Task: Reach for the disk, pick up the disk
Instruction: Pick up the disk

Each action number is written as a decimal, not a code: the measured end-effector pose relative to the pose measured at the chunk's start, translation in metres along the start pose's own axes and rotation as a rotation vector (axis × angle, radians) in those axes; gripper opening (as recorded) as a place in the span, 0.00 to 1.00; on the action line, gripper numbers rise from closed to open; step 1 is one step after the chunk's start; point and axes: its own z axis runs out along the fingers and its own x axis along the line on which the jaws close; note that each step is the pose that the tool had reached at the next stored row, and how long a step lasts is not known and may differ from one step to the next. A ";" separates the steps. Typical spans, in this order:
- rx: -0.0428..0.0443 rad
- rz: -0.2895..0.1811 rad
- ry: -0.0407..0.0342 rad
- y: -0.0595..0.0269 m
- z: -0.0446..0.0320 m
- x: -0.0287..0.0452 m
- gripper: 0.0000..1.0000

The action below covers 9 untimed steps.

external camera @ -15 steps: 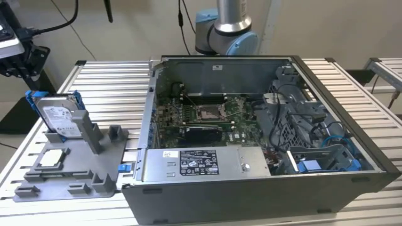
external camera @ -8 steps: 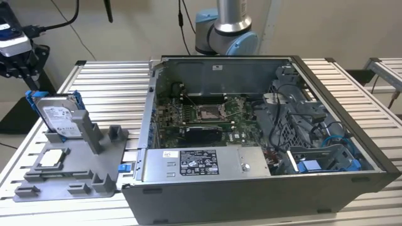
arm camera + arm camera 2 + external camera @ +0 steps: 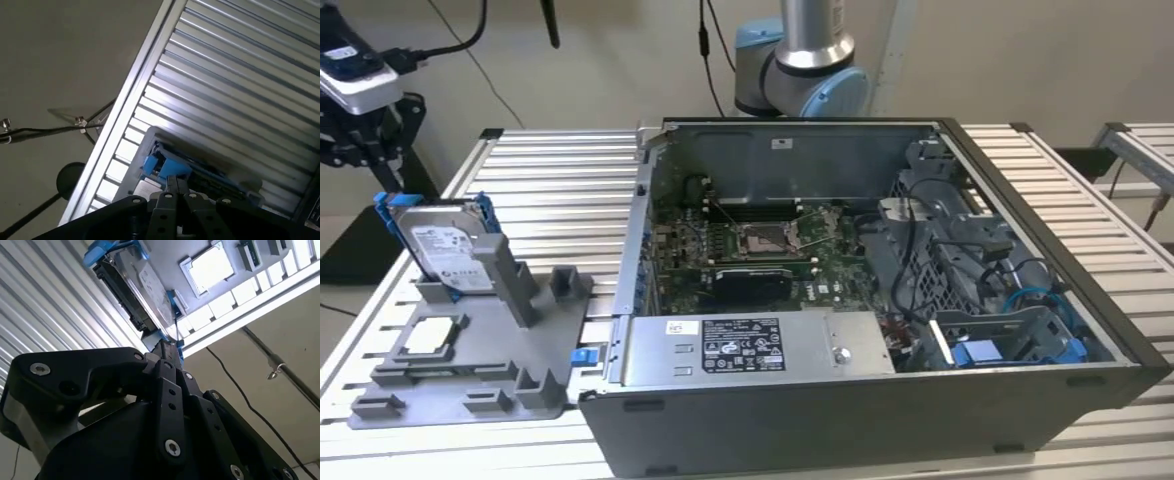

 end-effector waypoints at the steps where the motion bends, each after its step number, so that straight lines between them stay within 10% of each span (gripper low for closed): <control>1: 0.0000 -0.017 0.0005 0.0000 0.0000 0.0000 0.00; 9: 0.0013 -0.164 0.0029 0.0000 0.0000 0.0000 0.00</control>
